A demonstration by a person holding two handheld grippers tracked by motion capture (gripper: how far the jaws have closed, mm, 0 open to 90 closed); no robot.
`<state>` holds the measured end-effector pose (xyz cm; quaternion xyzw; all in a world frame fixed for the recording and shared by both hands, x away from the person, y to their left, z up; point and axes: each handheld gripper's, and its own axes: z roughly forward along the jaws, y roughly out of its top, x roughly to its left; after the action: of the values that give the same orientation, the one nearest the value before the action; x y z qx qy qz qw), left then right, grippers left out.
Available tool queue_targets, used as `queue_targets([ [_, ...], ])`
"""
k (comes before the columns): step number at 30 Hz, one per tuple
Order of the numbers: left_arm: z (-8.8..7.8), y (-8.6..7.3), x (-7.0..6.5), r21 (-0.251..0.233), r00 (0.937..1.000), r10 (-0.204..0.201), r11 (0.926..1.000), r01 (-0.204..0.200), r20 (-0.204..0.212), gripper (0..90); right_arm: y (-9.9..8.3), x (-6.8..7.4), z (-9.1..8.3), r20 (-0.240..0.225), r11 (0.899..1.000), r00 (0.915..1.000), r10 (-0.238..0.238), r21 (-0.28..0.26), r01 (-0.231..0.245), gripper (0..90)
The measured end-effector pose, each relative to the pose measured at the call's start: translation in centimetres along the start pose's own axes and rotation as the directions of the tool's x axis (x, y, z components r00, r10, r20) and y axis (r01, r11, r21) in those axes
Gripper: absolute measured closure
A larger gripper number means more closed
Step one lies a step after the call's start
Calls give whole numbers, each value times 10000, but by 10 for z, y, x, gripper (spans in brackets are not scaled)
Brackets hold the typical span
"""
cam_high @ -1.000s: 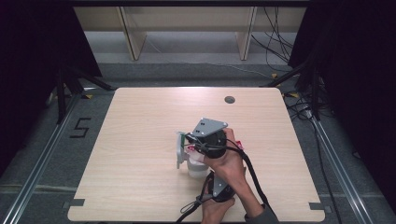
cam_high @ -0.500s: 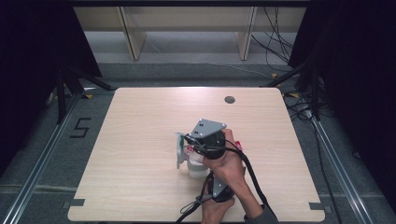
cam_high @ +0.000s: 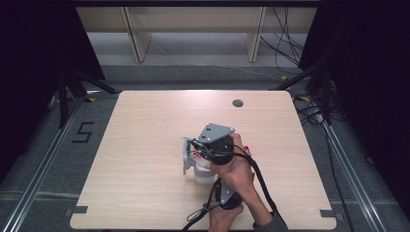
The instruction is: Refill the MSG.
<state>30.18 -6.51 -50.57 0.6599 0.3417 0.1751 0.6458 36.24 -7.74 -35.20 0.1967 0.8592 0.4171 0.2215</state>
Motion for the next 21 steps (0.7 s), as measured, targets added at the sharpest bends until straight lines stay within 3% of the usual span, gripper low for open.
queue_targets([
  [1,-7,2,7,939,9943,1067,9898,-1068,64,773,0,0,1,21,10000,10000,7,22,-7,888],
  [4,-6,1,6,762,9958,914,9929,-914,45,773,0,3,1,68,9999,9999,137,74,-137,889],
  [5,-4,1,5,574,9978,661,9962,-662,38,772,0,2,1,3,10000,10000,-25,46,25,888],
  [6,0,0,0,18,10000,-20,10000,20,-45,773,0,1,1,92,9999,9999,143,30,-143,888],
  [7,0,0,0,-30,10000,-26,10000,26,-48,773,0,0,0,62,10000,9999,-82,-12,82,888],
  [8,0,0,0,-82,10000,-58,9999,58,23,773,0,0,0,19,10000,10000,-3,-49,3,888],
  [12,-1,0,2,196,9999,147,9997,-147,-13,773,0,0,1,105,10000,9999,-63,-16,63,888],
  [13,-7,2,7,946,9948,1013,9903,-1017,84,772,0,0,1,113,9999,9999,-123,-27,124,888],
  [15,-6,2,7,908,9952,969,9911,-974,97,772,0,0,1,105,9999,9999,-108,-4,108,888],
  [16,-4,1,5,562,9982,606,9966,-607,41,773,0,0,0,117,10000,9999,-51,-9,51,888],
  [17,0,0,0,-27,10000,-69,10000,69,37,773,0,0,0,69,10000,9999,-88,-19,88,888],
  [19,0,1,0,-32,10000,-55,10000,55,31,773,0,0,0,-53,10000,10000,5,-43,-5,888],
  [20,-7,3,8,997,9946,1030,9896,-1035,98,773,0,1,0,9,10000,10000,37,-38,-37,888],
  [21,-6,3,8,884,9953,959,9916,-946,-109,773,0,1,1,23,9999,9999,101,18,-101,888],
])
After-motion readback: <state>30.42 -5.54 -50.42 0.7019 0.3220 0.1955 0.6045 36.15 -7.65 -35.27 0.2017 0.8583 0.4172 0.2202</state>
